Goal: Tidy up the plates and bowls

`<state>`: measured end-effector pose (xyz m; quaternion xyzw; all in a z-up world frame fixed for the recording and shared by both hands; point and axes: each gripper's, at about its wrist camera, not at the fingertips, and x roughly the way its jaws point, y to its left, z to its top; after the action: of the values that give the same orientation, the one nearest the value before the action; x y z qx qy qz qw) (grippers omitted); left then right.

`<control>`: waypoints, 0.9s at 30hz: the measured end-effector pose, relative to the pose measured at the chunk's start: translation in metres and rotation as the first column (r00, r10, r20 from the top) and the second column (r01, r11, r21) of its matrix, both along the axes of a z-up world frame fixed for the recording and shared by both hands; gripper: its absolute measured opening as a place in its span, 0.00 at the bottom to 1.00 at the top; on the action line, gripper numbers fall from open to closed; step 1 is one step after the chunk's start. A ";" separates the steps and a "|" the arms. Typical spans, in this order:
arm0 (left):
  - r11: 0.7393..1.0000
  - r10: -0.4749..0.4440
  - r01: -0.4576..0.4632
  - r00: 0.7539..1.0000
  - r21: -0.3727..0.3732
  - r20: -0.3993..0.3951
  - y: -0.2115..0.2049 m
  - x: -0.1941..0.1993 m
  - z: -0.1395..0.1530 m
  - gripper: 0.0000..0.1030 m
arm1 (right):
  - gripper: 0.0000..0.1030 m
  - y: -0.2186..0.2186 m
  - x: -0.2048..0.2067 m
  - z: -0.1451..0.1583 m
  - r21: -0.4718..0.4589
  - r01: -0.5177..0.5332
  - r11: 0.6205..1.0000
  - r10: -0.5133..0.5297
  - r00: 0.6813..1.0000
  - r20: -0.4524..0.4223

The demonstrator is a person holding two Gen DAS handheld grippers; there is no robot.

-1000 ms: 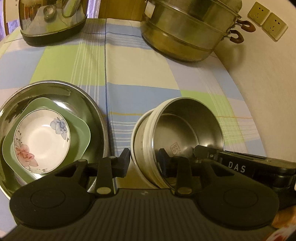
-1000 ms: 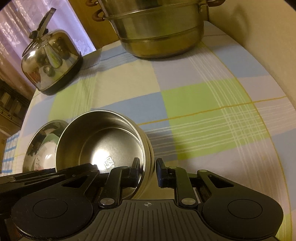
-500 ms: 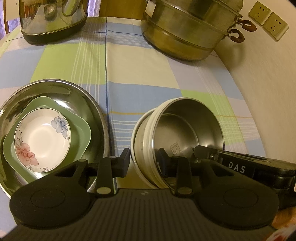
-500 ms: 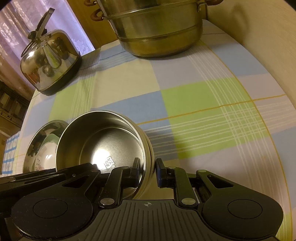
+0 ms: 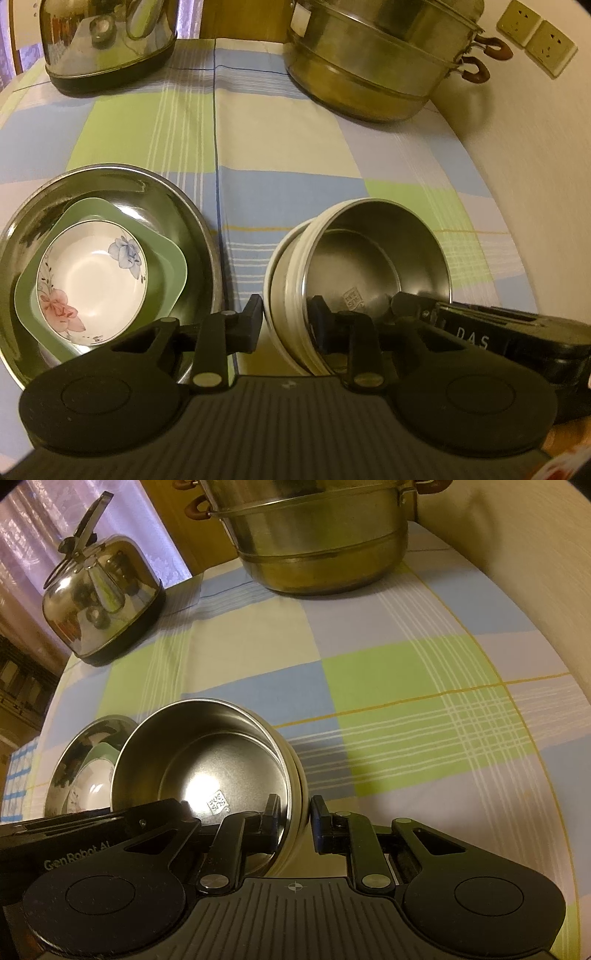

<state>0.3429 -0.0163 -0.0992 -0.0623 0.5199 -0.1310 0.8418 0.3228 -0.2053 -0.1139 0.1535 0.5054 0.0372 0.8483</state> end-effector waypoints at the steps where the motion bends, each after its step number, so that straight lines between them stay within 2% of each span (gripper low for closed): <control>1: 1.000 -0.002 0.002 1.000 -0.001 -0.004 0.000 0.000 0.000 0.25 | 0.15 0.000 0.000 0.000 -0.001 0.000 1.000 0.000 1.000 0.002; 6: 1.000 -0.005 0.005 1.000 -0.017 -0.019 0.002 -0.003 0.001 0.25 | 0.15 0.001 -0.002 0.006 -0.018 -0.005 1.000 0.005 1.000 0.011; 18: 1.000 0.011 -0.010 1.000 -0.028 0.021 0.011 -0.013 0.023 0.25 | 0.15 0.006 -0.006 0.025 -0.016 -0.022 1.000 0.022 0.999 0.035; 27: 0.998 0.062 -0.060 0.997 -0.036 0.054 0.033 -0.018 0.039 0.25 | 0.15 0.025 -0.003 0.041 -0.009 -0.062 0.998 0.063 0.996 0.059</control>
<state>0.3245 0.0169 -0.0604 -0.0892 0.4920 -0.1157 0.8583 0.3201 -0.1806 -0.0729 0.1336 0.4846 0.0666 0.8619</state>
